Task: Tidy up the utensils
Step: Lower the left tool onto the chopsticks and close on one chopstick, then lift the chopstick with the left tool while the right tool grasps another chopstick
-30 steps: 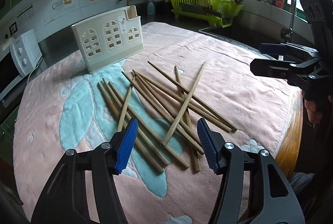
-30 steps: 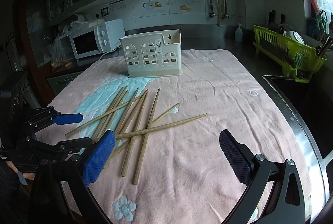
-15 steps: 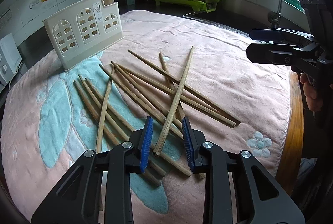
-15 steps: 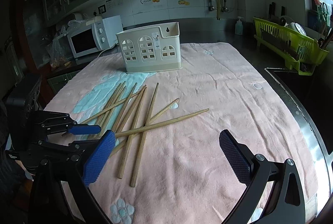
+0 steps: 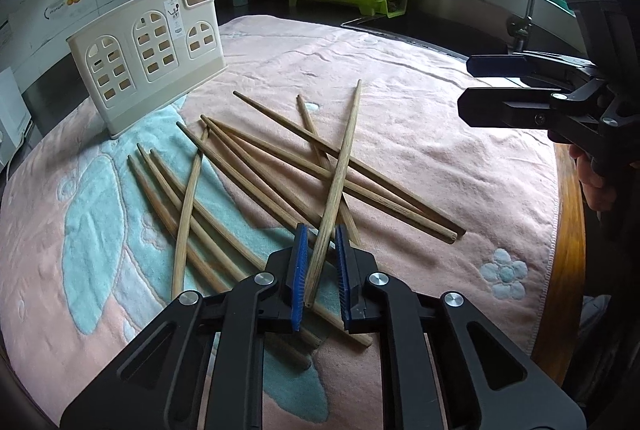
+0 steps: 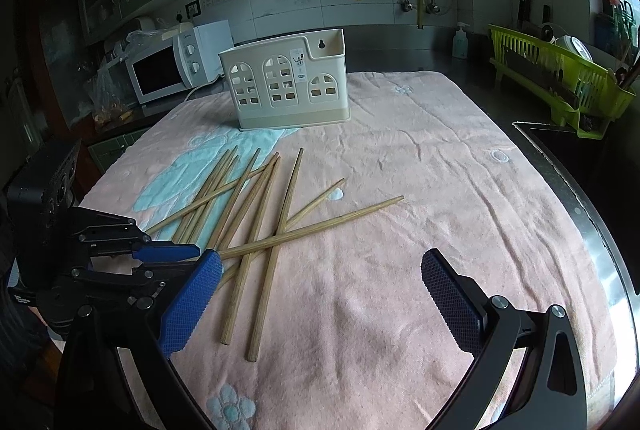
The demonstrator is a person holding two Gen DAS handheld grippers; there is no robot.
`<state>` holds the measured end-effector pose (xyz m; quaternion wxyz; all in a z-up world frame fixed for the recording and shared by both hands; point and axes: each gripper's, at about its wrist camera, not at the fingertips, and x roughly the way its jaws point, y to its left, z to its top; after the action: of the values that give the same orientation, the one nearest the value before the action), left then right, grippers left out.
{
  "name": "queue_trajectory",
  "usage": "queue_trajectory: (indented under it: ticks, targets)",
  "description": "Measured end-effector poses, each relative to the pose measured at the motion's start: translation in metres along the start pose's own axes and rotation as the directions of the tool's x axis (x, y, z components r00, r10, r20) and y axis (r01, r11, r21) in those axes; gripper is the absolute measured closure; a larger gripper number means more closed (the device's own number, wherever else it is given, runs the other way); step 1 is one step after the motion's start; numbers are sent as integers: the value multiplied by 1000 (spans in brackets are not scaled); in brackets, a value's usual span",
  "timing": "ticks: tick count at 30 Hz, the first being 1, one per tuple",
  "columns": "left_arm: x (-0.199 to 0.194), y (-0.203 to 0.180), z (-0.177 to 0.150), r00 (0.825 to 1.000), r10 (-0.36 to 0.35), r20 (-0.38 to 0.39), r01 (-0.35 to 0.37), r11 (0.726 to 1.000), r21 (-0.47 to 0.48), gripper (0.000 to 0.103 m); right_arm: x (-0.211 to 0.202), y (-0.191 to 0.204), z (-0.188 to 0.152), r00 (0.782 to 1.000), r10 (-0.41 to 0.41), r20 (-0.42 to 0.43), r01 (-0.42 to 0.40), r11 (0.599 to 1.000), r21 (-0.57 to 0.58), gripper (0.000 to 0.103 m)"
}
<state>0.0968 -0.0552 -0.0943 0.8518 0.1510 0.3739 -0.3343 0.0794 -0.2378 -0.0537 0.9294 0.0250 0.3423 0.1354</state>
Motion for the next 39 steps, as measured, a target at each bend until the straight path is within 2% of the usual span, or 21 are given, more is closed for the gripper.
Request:
queue_trajectory:
  ticks: [10,13,15,17,23,27,33,36,38,39]
  targets:
    - [-7,-1,1,1000,5,29,-4,999,-34,97,8,3,-8,999,5,-40,-6,1000,-12,10]
    - [-15,-1,2,999,11,53,-9,999,-51,97,16,3,-12,997,26,-78,-26,1000,1,27]
    - [-19,0,3,998,13,66,-9,998,-61,97,21,4,-17,995,29,-99,-28,1000,10,31]
    - [-22,0,3,997,19,76,-14,997,-71,97,25,5,-21,992,38,-116,-36,999,18,42]
    - [-23,4,4,995,35,90,-25,994,-105,97,36,12,-27,986,57,-154,-51,998,44,62]
    - [-29,5,5,993,35,113,-22,993,-118,97,43,14,-31,983,56,-174,-47,997,58,69]
    - [-37,4,9,989,37,144,-18,991,-130,97,44,17,-33,985,6,-171,2,999,46,77]
    - [-39,3,9,988,39,150,-18,990,-139,97,45,19,-33,985,-38,-168,44,999,27,85]
    - [-40,4,9,987,45,153,-22,989,-146,97,45,17,-33,983,-69,-170,75,997,29,96]
    - [-41,5,9,987,45,156,-21,988,-150,97,45,16,-33,983,-65,-171,72,997,36,96]
